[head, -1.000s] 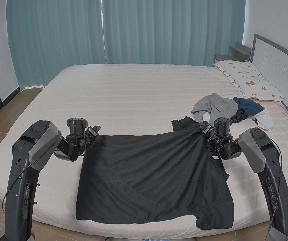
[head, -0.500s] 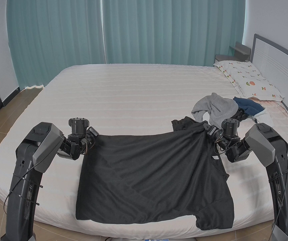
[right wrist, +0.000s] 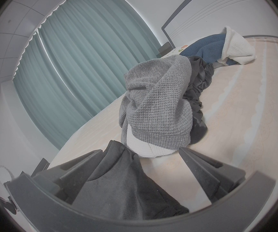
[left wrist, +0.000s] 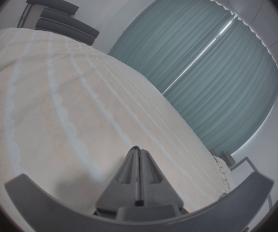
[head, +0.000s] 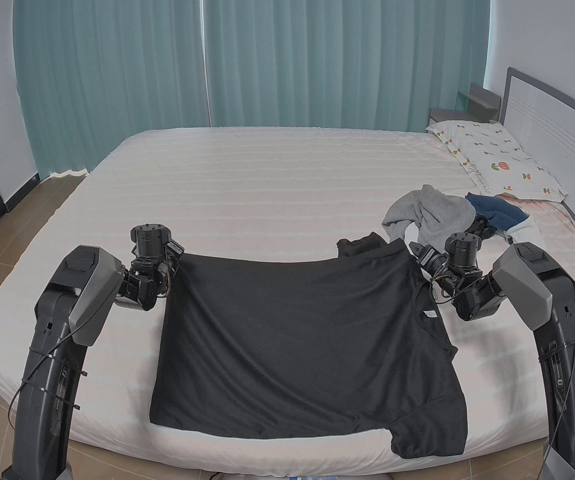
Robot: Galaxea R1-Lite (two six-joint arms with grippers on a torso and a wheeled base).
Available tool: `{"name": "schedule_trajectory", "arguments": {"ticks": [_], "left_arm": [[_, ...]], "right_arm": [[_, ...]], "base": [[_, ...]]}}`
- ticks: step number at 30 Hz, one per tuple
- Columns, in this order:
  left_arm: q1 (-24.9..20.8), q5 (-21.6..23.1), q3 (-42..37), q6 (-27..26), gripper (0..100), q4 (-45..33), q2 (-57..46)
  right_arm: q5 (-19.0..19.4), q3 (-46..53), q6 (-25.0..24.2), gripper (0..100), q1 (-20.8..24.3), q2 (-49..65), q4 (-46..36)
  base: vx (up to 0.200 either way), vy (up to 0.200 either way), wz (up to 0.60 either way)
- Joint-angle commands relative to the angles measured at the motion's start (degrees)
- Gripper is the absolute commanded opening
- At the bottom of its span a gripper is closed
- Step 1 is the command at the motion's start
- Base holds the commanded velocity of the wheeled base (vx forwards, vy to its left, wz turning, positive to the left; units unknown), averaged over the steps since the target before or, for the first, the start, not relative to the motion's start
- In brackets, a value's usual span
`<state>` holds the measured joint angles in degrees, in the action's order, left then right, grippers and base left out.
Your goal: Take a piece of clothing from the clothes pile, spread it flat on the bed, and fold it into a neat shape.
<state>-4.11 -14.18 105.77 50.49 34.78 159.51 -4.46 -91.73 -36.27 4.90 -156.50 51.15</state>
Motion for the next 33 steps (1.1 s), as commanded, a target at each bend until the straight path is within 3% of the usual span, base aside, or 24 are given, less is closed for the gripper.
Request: {"name": "schedule_trajectory", "arguments": {"ticks": [1, 22, 23, 29, 33], "left_arm": [[0.42, -0.15, 0.49, -0.04, 0, 1.69, 0.71], [1.91, -1.55, -0.03, -0.13, 0, 1.61, 0.97], [1.91, -1.47, -0.21, -0.13, 100, 1.61, 0.8], [1.91, -1.29, -2.23, -0.13, 100, 2.13, 0.1], [2.35, -1.47, -8.56, 1.1, 100, 3.36, -5.44]], "right_arm": [[-0.02, -0.02, -0.03, 100, 0.02, -0.21, 0.0], [0.24, 0.15, -0.21, 100, 0.02, -0.91, 0.0], [0.24, 0.24, -0.21, 100, 0.02, -0.91, 0.0], [0.16, 3.14, -0.12, 100, 0.2, 1.46, 0.09], [0.33, 11.31, 0.23, 100, 0.2, 6.12, 2.46]], "base": [[0.0, 0.0, 0.0], [0.0, 0.0, 0.0], [0.0, 0.0, 0.0], [0.0, 0.0, 0.0], [0.0, 0.0, 0.0]]}}
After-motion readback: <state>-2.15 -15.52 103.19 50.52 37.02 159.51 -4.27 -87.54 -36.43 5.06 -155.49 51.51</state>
